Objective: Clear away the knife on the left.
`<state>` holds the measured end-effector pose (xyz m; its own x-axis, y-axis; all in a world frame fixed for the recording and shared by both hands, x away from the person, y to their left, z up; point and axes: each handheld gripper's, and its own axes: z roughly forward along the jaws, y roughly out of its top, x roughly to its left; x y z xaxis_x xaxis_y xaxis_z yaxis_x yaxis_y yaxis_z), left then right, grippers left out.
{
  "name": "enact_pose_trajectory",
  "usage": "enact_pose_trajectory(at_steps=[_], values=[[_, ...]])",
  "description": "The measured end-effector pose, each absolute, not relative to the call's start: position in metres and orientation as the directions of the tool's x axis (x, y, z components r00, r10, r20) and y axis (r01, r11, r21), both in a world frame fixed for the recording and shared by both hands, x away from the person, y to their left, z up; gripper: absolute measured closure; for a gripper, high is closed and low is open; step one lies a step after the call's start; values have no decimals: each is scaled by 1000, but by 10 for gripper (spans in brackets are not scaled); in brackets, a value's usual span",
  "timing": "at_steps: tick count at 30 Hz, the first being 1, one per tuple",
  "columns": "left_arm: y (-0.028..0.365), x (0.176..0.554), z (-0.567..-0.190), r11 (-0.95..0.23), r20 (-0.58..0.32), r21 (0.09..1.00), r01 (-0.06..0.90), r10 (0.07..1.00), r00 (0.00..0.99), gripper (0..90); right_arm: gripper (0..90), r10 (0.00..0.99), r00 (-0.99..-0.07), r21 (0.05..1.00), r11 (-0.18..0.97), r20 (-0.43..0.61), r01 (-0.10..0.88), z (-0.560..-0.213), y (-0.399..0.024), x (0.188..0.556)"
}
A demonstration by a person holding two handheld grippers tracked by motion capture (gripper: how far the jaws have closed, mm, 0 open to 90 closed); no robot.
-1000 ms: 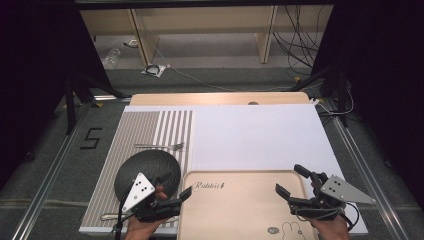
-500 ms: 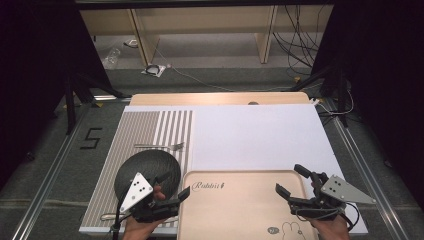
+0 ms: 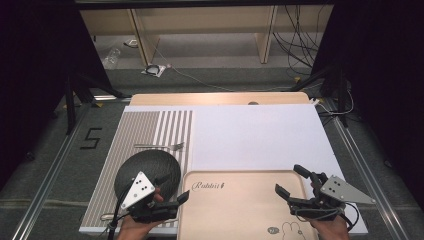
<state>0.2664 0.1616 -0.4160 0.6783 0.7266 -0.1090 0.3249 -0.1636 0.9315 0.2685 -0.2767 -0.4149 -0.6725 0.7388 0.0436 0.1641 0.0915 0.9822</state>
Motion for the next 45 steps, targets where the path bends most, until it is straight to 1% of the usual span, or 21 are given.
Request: enact_pose_trajectory(at_steps=[1,4,11,16,22,24,28,33,37,45], values=[[162,267,-415,-193,-100,920,340,724,682,184,157,738,-673,982,91,44,165,-415,-277,268],[164,269,-415,-228,-98,903,364,716,692,189,157,738,-674,982,91,45,165,-415,-277,268],[168,271,-413,-257,-98,887,384,707,700,198,157,737,-675,982,94,44,167,-415,-276,268],[171,273,-413,-299,-93,863,408,699,709,198,158,735,-677,982,93,45,165,-414,-275,268],[173,273,-413,-318,-104,845,430,691,715,198,158,736,-675,982,91,46,167,-414,-276,269],[175,273,-412,-344,-82,836,427,691,718,198,158,738,-673,981,89,51,173,-415,-277,269],[179,272,-410,-364,-74,824,435,691,719,198,158,738,-673,982,84,52,168,-415,-276,268],[186,269,-410,-422,-46,787,451,688,724,198,158,738,-672,982,85,53,170,-415,-277,269],[189,265,-410,-477,10,760,441,688,726,198,158,738,-673,982,87,52,171,-415,-277,269],[201,260,-409,-523,36,723,451,681,731,197,158,737,-674,981,84,57,175,-415,-276,268]])
